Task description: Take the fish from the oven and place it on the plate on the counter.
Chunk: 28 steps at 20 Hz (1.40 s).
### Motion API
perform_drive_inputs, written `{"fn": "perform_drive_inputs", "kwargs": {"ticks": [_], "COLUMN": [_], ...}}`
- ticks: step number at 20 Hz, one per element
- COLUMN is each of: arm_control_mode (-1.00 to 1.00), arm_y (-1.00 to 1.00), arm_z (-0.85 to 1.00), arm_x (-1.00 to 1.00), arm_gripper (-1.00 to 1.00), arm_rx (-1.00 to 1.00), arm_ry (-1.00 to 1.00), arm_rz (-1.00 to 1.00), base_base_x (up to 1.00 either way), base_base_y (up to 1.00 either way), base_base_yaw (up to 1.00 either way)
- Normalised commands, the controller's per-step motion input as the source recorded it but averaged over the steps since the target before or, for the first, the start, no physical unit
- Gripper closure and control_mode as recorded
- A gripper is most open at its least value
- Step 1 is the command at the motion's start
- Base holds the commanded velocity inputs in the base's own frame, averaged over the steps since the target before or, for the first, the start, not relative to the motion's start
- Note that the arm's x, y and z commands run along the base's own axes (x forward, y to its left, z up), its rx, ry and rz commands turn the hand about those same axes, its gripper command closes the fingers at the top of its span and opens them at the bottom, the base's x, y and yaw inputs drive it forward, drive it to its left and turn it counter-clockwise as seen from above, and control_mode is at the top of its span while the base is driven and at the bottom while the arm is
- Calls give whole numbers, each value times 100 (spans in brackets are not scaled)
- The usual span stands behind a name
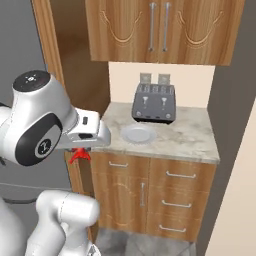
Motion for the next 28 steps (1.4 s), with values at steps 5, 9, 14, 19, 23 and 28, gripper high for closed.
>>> {"fn": "perform_drive_inputs", "kwargs": {"ticks": [5,9,14,19,23,28], "arm_control_mode": [100,100,100,-100,-100,-100], "arm_y": [0,0,0,0,1,0], "arm_z": [0,0,0,0,0,-8], "arm_x": [0,0,0,5,31,68], "arm_gripper": [100,100,100,100,100,100], "arm_rx": [0,0,0,0,0,0], "arm_ry": [0,0,0,0,2,20], "arm_rz": [0,0,0,0,0,2], "base_base_x": [59,66,63,34,0,0], "base_base_y": [-44,-4,0,0,0,0], "base_base_yaw": [-1,0,0,0,0,0]}}
